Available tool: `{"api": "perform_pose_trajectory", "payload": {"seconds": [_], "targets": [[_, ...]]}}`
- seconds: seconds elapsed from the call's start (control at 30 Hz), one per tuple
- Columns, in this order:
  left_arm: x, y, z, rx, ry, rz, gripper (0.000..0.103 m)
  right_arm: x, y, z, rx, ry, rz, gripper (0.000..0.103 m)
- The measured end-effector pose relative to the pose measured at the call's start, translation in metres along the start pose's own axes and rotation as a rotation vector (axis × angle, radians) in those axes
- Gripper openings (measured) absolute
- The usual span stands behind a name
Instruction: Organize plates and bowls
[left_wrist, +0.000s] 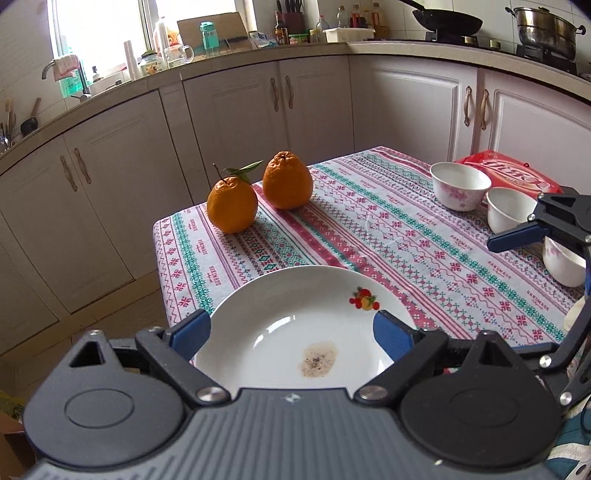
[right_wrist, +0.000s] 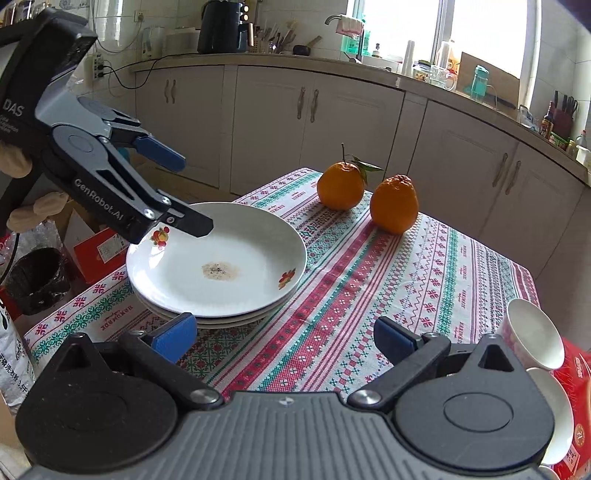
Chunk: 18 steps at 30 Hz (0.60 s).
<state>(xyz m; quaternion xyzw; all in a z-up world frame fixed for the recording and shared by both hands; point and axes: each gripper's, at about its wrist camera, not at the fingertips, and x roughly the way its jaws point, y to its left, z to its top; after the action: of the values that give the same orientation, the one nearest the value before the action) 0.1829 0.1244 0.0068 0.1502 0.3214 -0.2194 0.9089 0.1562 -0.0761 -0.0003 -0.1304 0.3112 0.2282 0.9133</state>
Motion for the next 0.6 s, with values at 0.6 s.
{"api": "perform_pose_trajectory", "payload": {"seconds": [0.6], "targets": [[-0.039,-0.101,-0.016,-0.028,-0.131,-0.069,0.101,-0.060,-0.041,-0.037,0.104,-0.033,-0.093,0.103]]}}
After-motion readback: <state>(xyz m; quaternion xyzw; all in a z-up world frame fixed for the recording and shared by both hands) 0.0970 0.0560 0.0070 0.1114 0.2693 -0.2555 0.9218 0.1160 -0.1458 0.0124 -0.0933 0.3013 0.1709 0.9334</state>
